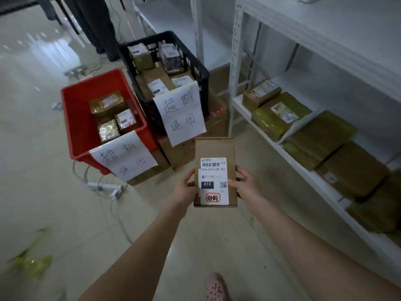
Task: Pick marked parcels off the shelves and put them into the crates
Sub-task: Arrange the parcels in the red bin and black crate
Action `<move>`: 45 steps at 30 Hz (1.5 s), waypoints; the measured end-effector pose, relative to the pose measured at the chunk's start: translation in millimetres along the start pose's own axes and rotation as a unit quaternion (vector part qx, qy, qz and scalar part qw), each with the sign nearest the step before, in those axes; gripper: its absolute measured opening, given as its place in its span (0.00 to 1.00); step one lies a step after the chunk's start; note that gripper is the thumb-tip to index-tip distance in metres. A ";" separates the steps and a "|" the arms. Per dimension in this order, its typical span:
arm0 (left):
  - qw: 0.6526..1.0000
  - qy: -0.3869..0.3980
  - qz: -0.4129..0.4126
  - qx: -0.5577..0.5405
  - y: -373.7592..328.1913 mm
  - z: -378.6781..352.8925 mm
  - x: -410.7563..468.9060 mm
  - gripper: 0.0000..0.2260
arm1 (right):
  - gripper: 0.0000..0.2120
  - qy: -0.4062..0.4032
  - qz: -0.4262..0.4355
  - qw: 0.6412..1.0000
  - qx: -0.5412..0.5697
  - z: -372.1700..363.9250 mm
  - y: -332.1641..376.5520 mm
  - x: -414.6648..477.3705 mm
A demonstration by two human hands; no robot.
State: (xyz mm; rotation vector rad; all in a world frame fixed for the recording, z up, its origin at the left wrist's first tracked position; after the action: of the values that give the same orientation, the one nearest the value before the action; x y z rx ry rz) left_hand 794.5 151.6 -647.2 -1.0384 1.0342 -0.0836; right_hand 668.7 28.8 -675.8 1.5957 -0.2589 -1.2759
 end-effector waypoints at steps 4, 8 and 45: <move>0.998 -0.045 -0.008 -0.033 -21.9 59.1 27.8 0.29 | 0.28 0.051 0.006 0.999 -0.020 -61.2 36.3 32.5; 0.994 -0.073 -0.030 -0.076 -49.6 105.7 54.7 0.26 | 0.29 0.082 0.022 0.996 -0.039 -117.2 77.1 67.6; 0.985 -0.137 0.078 -0.071 -175.3 528.5 404.3 0.30 | 0.42 0.069 0.145 0.882 -0.442 -563.6 265.3 355.3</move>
State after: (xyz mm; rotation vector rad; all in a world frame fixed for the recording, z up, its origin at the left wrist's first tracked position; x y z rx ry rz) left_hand 1475.4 204.6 -730.5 -1.0590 0.8754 0.2582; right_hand 1382.6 -13.7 -728.4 0.8045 0.1672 -0.8385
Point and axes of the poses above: each hand's wrist, its own x-axis towards the middle knuckle, its own z-axis out of the back of the hand, y = z × x, the point moved 1 cm from there along x, towards the middle knuckle, and after that the axes turned 1 degree about z, right-handed, at the moved point
